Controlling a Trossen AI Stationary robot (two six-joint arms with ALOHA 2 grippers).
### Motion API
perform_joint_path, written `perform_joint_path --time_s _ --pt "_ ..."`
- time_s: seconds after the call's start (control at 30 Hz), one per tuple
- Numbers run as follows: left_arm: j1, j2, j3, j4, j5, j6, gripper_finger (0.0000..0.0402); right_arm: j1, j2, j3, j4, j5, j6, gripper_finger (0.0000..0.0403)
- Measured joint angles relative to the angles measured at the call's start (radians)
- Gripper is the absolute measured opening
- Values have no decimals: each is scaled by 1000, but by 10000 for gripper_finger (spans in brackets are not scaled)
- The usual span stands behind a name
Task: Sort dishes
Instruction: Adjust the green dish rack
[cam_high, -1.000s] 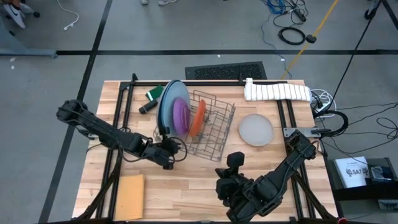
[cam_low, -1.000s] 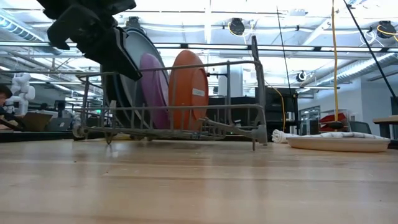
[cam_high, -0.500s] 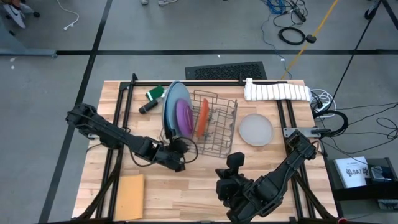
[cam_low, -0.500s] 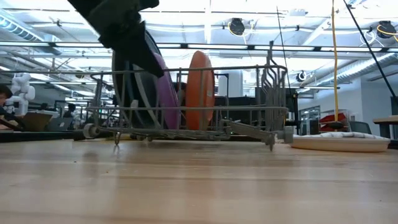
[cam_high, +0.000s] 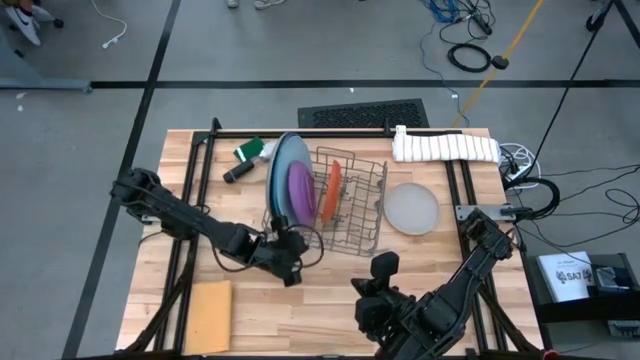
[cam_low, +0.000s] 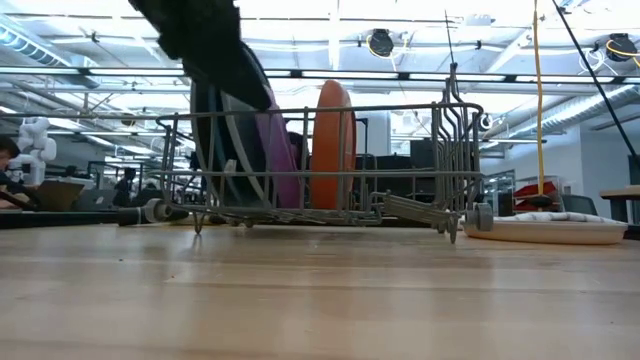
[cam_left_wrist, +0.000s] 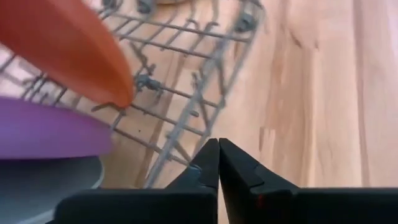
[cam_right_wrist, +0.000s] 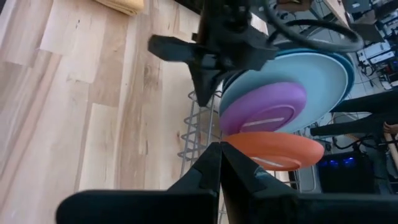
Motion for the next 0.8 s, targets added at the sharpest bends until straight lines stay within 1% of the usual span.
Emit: perform_joint_path --time_s 0.13,0.3,0.4,0.47,0.53,0.6,0.7,0.8 --pt "-9 -5 7 -8 -6 96 45 4 0 0 -1 -1 4 0" --pt "-28 -4 8 -9 -12 202 114 9 0 0 -9 -2 19 0" --pt "-40 -7 8 -29 -48 267 155 10 0 0 -9 -3 20 0" --pt "-48 -8 9 -47 -69 303 175 10 0 0 -9 -3 20 0" --pt "-60 -8 9 -47 -69 340 185 10 0 0 -9 -4 20 0" --pt "-73 -8 9 -56 -103 364 188 10 0 0 -9 -4 20 0" --pt "-64 -8 9 -152 -168 361 189 9 0 0 -9 -4 20 0" --pt "-42 -8 9 -203 -179 335 189 9 0 0 -7 -4 20 0"
